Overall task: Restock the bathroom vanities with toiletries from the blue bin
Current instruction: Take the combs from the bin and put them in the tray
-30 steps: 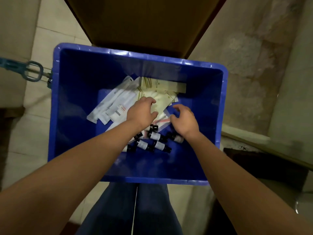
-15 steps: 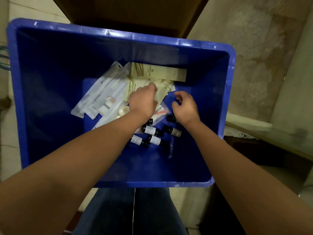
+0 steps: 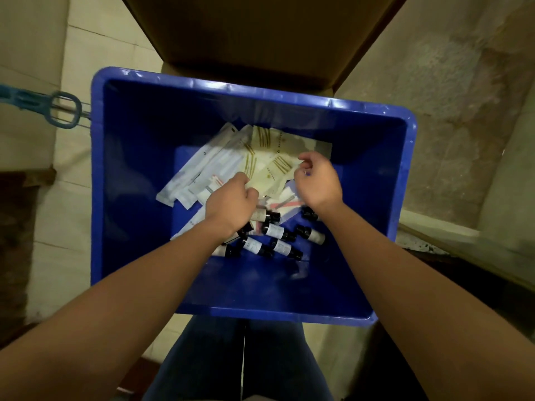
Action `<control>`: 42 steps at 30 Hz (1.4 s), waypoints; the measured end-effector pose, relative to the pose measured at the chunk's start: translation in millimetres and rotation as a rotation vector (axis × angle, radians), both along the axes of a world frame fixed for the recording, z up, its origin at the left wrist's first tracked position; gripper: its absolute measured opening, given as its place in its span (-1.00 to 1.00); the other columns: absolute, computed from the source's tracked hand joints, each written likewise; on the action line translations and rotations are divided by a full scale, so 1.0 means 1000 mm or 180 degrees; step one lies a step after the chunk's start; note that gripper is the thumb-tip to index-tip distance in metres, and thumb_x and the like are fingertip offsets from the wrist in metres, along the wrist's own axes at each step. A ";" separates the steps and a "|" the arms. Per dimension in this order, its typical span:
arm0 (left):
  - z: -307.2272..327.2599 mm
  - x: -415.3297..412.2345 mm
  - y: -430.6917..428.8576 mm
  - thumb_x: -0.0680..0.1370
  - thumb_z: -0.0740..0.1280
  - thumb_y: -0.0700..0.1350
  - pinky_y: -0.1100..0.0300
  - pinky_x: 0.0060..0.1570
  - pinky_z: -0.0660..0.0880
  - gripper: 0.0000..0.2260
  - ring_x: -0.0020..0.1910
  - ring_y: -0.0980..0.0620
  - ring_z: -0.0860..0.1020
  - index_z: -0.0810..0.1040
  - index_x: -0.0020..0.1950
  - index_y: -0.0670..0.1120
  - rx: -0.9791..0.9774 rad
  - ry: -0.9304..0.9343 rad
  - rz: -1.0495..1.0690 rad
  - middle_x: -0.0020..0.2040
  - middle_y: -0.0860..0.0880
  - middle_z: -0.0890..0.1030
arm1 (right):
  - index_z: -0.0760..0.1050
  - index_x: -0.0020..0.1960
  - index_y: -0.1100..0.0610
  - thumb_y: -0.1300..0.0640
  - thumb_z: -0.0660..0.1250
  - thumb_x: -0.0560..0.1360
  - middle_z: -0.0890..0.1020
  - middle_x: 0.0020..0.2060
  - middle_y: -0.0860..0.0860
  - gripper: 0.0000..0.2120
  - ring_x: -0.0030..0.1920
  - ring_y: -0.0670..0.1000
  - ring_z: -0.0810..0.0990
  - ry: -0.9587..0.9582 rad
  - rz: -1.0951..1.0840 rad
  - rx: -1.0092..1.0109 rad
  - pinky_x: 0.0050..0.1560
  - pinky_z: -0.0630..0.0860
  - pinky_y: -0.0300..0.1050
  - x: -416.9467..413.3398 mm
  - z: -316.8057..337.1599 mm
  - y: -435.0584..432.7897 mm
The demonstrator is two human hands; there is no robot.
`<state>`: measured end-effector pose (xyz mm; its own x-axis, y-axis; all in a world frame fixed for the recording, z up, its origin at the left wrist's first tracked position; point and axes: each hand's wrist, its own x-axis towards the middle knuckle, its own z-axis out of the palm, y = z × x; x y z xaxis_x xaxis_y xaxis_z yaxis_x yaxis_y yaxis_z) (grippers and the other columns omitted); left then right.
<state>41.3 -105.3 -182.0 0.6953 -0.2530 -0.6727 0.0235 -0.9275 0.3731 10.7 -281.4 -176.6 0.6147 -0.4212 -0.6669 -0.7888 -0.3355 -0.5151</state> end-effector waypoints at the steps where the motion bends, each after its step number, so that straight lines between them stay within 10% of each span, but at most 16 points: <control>1: 0.000 -0.001 0.005 0.61 0.09 -0.03 0.11 -0.28 0.36 -0.67 -0.27 -0.05 0.52 0.36 0.34 -0.09 0.0052 -0.0069 0.0121 -0.21 -0.02 0.57 | 0.46 0.32 0.07 0.19 0.21 0.56 0.55 0.21 0.04 -0.66 0.18 0.03 0.53 -0.0040 0.0076 -0.0055 0.08 0.51 -0.10 0.003 0.000 0.002; 10: -0.015 -0.003 0.024 0.60 0.05 -0.05 0.12 -0.40 0.38 -0.78 -0.39 -0.06 0.50 0.33 0.18 -0.09 0.0015 -0.0288 0.0490 -0.36 -0.03 0.52 | 0.39 0.38 0.15 0.15 0.23 0.55 0.46 0.30 0.14 -0.60 0.35 0.14 0.36 0.0010 0.1054 -0.0790 0.34 0.32 0.02 0.021 -0.025 0.015; 30: -0.031 0.004 0.025 0.58 0.07 -0.06 0.12 -0.41 0.27 -0.87 -0.42 -0.02 0.36 0.29 -0.10 -0.09 0.0018 -0.0184 0.0960 -0.37 -0.01 0.40 | 0.51 0.20 0.18 0.33 0.18 0.50 0.54 0.15 0.18 -0.69 0.20 0.22 0.44 0.0076 0.1635 -0.1707 0.13 0.39 0.04 0.029 -0.039 0.017; 35: -0.013 0.003 0.026 0.57 0.06 -0.04 0.14 -0.41 0.26 -0.87 -0.43 0.00 0.33 0.29 -0.11 -0.06 -0.0084 -0.0065 0.1155 -0.38 0.03 0.38 | 0.49 0.17 0.22 0.32 0.14 0.54 0.47 0.17 0.17 -0.74 0.01 0.20 0.52 0.0132 0.1425 -0.1222 -0.20 0.36 -0.08 0.022 -0.018 0.018; 42: 0.038 0.001 0.028 0.60 0.07 -0.07 0.08 -0.30 0.34 -0.88 -0.38 -0.02 0.39 0.34 -0.02 -0.08 -0.0349 0.0143 0.1170 -0.34 0.01 0.43 | 0.53 0.17 0.17 0.27 0.17 0.52 0.61 0.09 0.17 -0.72 -0.02 0.15 0.59 0.0335 0.0802 0.0031 -0.17 0.46 -0.11 0.003 0.036 0.025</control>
<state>42.6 -77.3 -144.0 0.7236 -0.0646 -0.6872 0.3654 -0.8088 0.4607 13.3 -256.3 -141.1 0.6263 -0.2571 -0.7360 -0.7304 -0.5234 -0.4387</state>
